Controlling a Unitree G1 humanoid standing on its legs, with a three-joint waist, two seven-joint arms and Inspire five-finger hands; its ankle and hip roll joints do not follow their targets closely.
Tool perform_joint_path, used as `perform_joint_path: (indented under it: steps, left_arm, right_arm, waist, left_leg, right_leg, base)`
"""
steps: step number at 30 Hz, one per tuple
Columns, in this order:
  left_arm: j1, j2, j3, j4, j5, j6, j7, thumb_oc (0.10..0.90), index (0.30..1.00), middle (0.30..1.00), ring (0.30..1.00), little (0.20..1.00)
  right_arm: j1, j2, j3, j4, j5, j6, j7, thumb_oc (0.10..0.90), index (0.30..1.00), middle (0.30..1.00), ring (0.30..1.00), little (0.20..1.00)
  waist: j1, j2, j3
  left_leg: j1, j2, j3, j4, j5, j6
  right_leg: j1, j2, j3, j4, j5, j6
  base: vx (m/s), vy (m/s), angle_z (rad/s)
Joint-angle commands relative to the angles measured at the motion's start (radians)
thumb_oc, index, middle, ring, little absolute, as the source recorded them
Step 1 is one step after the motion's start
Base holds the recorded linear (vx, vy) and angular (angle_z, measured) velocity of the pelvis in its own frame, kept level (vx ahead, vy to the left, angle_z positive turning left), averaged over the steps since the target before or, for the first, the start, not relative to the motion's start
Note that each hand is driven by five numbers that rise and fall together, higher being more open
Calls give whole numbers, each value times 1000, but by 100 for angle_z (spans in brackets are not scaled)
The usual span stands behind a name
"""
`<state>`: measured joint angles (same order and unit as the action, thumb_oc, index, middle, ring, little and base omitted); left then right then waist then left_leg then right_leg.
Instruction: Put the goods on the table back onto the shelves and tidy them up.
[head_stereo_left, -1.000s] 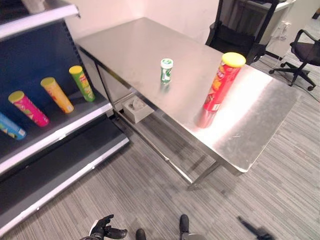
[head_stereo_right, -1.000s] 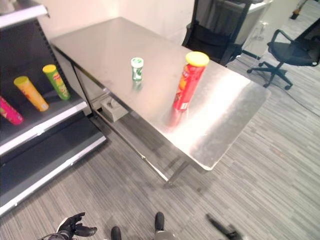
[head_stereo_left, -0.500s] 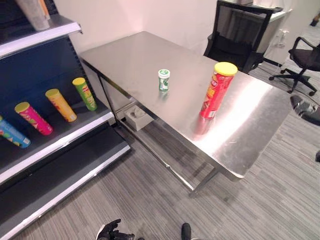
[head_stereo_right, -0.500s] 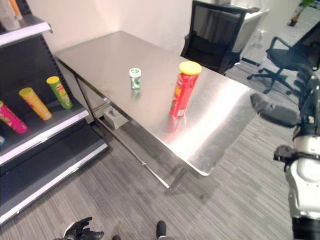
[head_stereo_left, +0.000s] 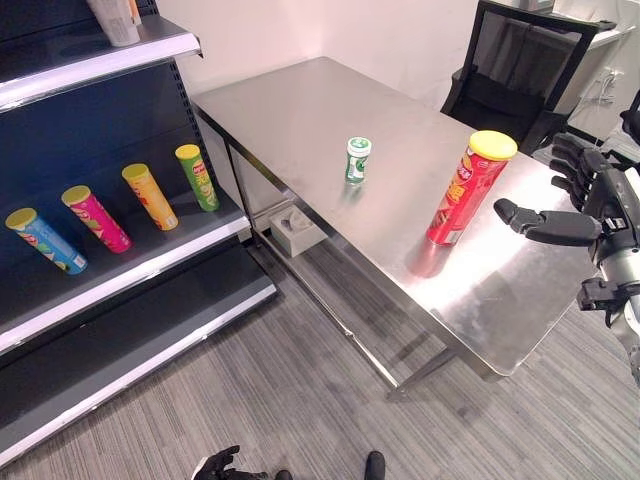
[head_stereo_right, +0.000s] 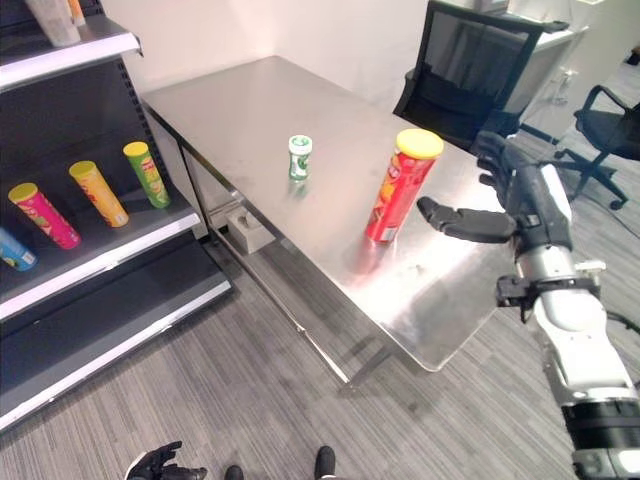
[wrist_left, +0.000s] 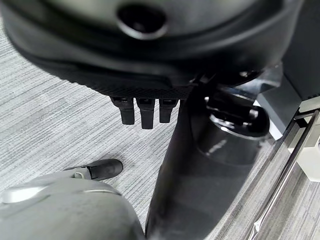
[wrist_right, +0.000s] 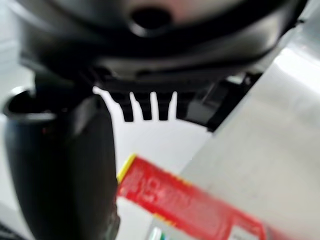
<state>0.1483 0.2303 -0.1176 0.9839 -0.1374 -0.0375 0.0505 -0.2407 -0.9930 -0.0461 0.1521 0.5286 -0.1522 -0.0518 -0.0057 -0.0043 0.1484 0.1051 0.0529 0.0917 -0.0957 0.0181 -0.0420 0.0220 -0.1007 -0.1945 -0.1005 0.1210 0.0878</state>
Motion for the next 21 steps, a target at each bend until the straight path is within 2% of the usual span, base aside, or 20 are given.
perform_joint_path:
  steps: [1,12,21]
  left_arm:
    - [-55,60,-62,42,8,-36,-2,800,900,900,900,900]
    - [-48,67,-73,67,5,-38,18,800,900,900,900,900]
    - [-52,69,-84,82,1,-37,25,800,900,900,900,900]
  right_arm:
    - [-180,-89,-31,27,14,-63,-28,800,900,900,900,900]
    - [-395,-177,161,169,-79,-28,-70,800,900,900,900,900]
    - [-569,-184,314,279,-97,-3,-83,800,900,900,900,900]
  waist:
    - [44,-50,-26]
    - [63,-61,-24]
    - [72,-70,-20]
  left_leg:
    - [1,54,30,8,-28,-67]
    - [-10,59,10,8,-18,-76]
    - [-16,62,8,8,-14,-79]
  right_leg:
    - [88,-73,-8,13,-84,101]
    - [98,-70,-36,13,-87,96]
    - [92,-69,-41,13,-87,96]
  base:
    - [9,-32,10]
    - [1,-22,11]
    - [0,0,0]
